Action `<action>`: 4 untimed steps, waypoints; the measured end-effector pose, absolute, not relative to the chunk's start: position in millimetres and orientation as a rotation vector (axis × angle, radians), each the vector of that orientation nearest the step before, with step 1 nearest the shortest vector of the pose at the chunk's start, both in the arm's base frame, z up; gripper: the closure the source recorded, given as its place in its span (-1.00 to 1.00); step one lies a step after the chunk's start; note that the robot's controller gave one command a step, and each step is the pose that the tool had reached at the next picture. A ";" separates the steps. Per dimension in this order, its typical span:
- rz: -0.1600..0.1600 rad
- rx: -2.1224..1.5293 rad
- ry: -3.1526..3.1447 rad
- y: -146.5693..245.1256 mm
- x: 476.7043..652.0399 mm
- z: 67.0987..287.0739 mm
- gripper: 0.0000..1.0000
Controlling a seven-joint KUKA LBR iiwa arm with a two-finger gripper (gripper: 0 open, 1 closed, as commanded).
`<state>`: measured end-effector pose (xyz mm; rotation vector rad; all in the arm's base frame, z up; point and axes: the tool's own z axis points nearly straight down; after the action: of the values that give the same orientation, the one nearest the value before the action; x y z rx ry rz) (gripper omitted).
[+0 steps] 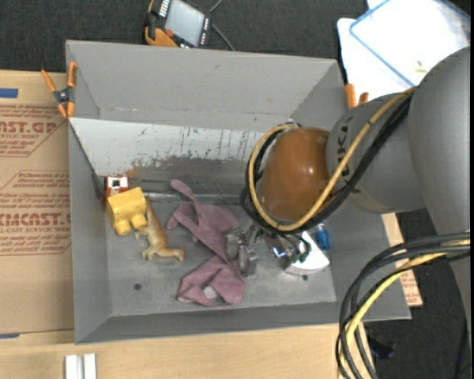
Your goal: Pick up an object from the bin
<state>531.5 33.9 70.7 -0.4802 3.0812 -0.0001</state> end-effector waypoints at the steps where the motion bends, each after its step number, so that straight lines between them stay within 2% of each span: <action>1: 0.011 -0.583 3.068 100.8 510.3 72.2 1.00; 2: -0.004 -0.502 3.072 22.5 531.4 165.7 1.00; 3: 0.022 -0.598 3.078 100.7 513.7 86.2 1.00; 4: -0.015 -0.494 3.052 30.1 536.3 184.0 1.00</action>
Offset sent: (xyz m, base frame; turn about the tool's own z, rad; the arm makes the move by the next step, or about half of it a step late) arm -0.0009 -0.0100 0.0930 -0.0187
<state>536.3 30.1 184.0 -0.4941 3.0516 -0.0151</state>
